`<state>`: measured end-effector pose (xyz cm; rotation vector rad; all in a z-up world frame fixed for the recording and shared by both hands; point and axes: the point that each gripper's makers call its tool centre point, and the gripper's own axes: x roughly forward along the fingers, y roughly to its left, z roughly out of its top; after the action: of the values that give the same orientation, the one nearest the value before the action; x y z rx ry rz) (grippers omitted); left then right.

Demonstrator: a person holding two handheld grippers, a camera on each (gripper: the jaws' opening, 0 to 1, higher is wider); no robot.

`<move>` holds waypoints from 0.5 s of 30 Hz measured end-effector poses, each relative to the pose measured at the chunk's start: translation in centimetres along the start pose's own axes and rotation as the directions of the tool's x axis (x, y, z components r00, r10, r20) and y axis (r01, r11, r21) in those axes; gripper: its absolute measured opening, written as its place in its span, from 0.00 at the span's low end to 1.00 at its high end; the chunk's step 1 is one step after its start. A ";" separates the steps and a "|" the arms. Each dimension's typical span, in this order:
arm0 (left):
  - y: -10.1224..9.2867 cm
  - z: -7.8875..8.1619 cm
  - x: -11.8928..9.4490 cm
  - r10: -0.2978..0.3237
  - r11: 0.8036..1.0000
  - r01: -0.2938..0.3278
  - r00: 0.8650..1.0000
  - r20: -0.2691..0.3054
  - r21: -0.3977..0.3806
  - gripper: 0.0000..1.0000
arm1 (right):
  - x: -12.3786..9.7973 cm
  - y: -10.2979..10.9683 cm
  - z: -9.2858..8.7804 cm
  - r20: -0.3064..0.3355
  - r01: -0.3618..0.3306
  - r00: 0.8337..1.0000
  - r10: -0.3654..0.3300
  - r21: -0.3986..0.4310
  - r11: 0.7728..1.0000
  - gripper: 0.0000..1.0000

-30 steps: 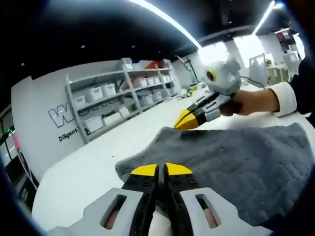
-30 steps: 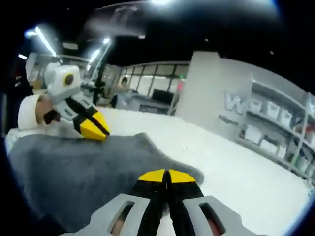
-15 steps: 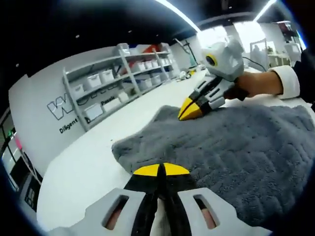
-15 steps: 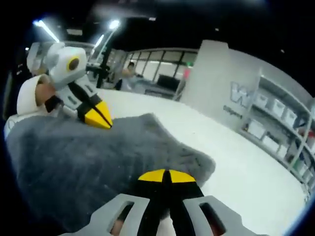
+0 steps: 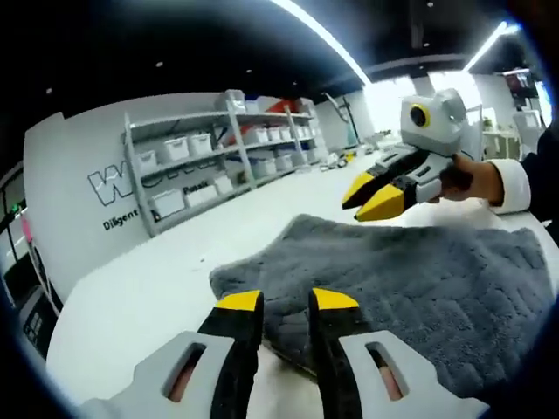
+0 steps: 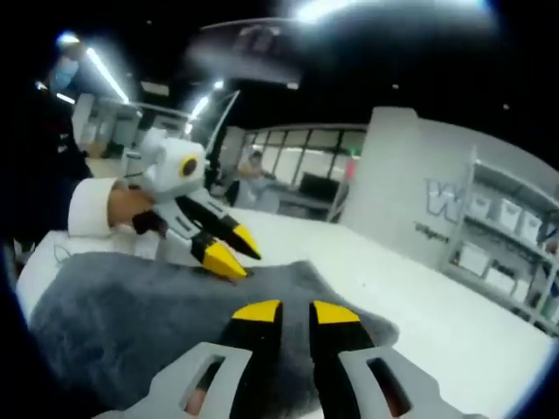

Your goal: Open the folded towel by lifting each exposed corner and separating the folded layers until the towel lies flat within the target outline without major curled edges

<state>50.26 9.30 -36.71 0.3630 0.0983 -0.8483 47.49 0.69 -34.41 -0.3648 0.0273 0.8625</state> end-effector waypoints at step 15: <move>-1.6 1.9 -0.9 -0.157 0.978 0.171 0.981 0.119 -0.122 0.37 | -2.4 4.7 2.0 0.038 0.048 0.998 -0.047 -0.026 0.999 0.95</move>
<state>48.37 8.30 -35.18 0.1856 0.0836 -1.0177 42.13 2.35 -33.56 -0.3727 -0.0275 0.8235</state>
